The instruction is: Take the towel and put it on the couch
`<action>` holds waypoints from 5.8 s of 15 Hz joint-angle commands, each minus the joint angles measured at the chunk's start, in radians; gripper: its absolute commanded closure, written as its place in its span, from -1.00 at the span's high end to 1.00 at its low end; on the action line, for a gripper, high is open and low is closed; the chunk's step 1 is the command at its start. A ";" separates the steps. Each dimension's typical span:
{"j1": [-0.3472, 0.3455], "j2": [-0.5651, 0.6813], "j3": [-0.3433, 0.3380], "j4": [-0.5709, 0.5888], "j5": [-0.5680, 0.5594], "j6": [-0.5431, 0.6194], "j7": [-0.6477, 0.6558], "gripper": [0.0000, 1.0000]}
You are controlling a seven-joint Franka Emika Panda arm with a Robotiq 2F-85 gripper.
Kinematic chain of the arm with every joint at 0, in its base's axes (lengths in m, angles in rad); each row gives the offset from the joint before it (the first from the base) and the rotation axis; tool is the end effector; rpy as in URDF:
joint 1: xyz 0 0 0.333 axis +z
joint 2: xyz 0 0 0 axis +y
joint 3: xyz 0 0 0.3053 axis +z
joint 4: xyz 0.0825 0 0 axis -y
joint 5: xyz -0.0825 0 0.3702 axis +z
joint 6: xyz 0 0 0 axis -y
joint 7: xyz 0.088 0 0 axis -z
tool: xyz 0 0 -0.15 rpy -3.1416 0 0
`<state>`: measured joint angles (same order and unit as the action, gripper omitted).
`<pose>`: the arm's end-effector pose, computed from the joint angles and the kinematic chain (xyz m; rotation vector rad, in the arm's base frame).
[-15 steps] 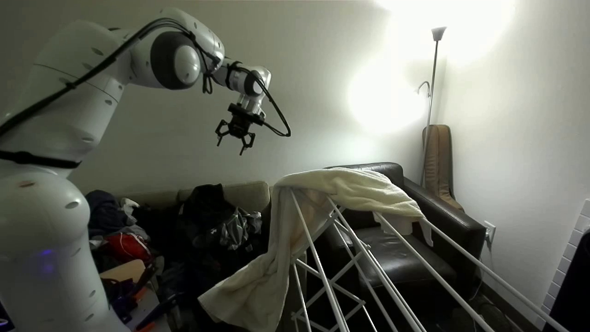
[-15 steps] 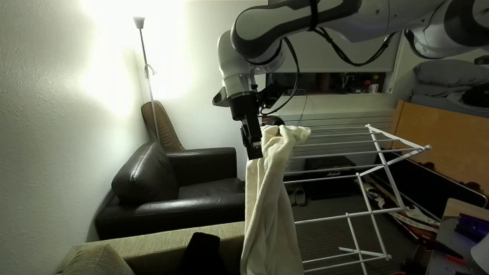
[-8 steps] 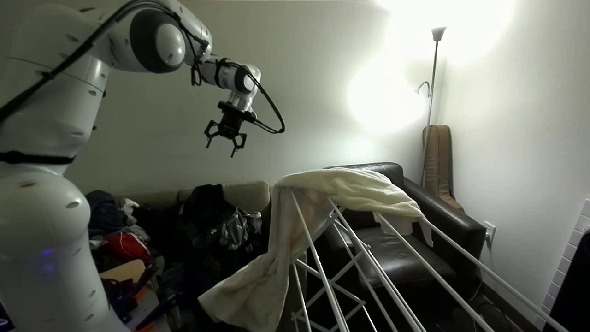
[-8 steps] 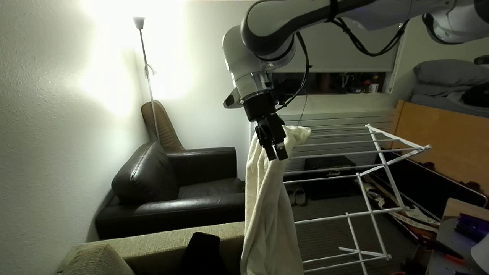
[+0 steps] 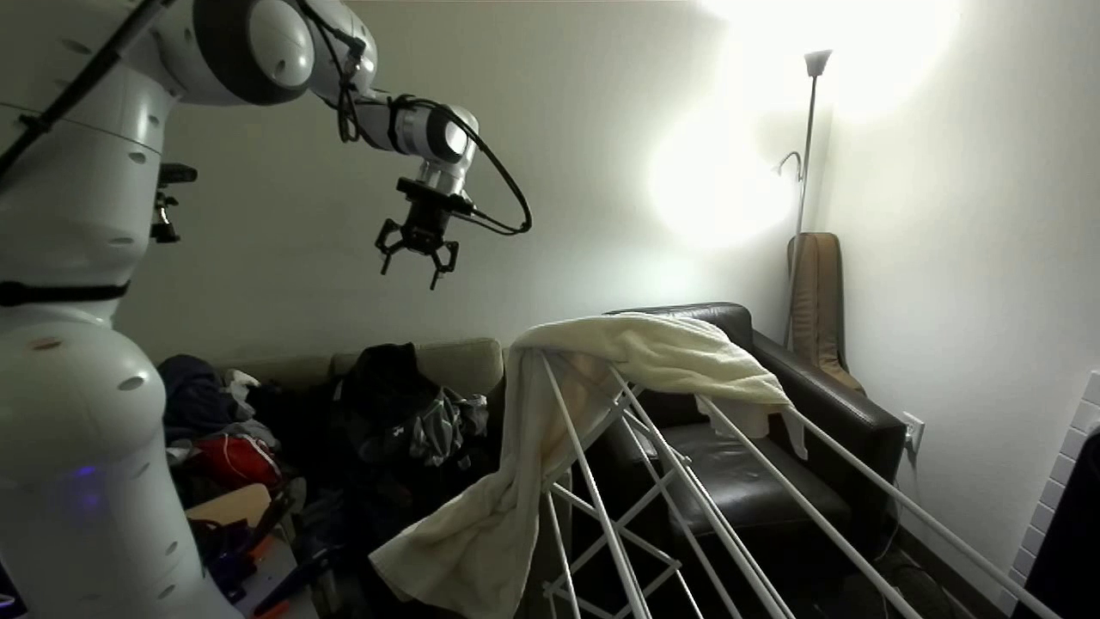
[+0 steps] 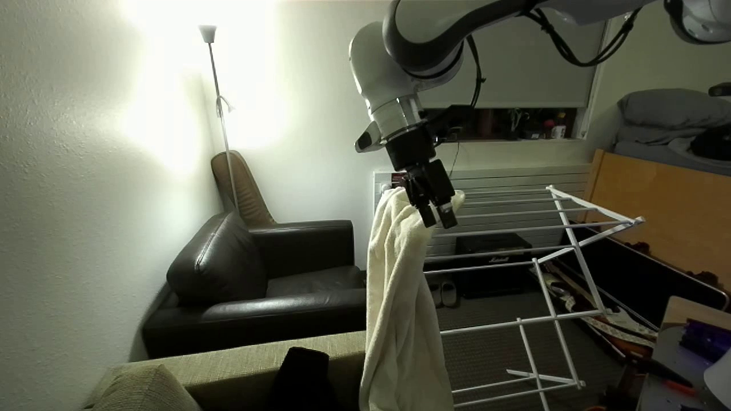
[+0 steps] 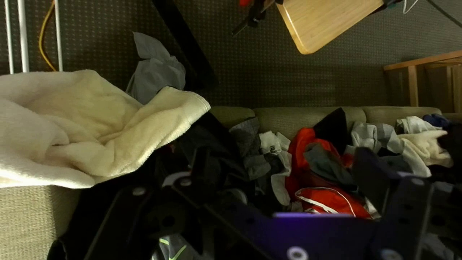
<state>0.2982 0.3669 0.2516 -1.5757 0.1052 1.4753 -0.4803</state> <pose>0.4858 0.3030 0.3654 -2.5161 -1.4082 0.6800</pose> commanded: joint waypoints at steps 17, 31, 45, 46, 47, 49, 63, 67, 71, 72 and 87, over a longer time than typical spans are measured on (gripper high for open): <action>-0.045 -0.073 -0.001 -0.069 -0.043 -0.004 0.026 1.00; -0.067 -0.221 -0.033 -0.228 -0.073 0.052 0.097 1.00; -0.167 -0.496 -0.141 -0.556 -0.114 0.233 0.328 1.00; -0.175 -0.498 -0.148 -0.563 -0.124 0.248 0.337 1.00; -0.180 -0.498 -0.154 -0.567 -0.135 0.261 0.345 1.00; -0.194 -0.491 -0.164 -0.572 -0.154 0.301 0.367 1.00; -0.257 -0.387 -0.231 -0.541 -0.131 0.574 0.515 1.00; -0.281 -0.363 -0.256 -0.521 -0.112 0.588 0.544 1.00; -0.284 -0.367 -0.260 -0.522 -0.129 0.571 0.518 1.00; -0.285 -0.367 -0.261 -0.522 -0.129 0.571 0.518 1.00; -0.278 -0.183 -0.288 -0.322 -0.142 0.711 0.847 1.00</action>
<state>0.0151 0.1396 -0.0356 -1.9369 -0.0247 2.1488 0.2788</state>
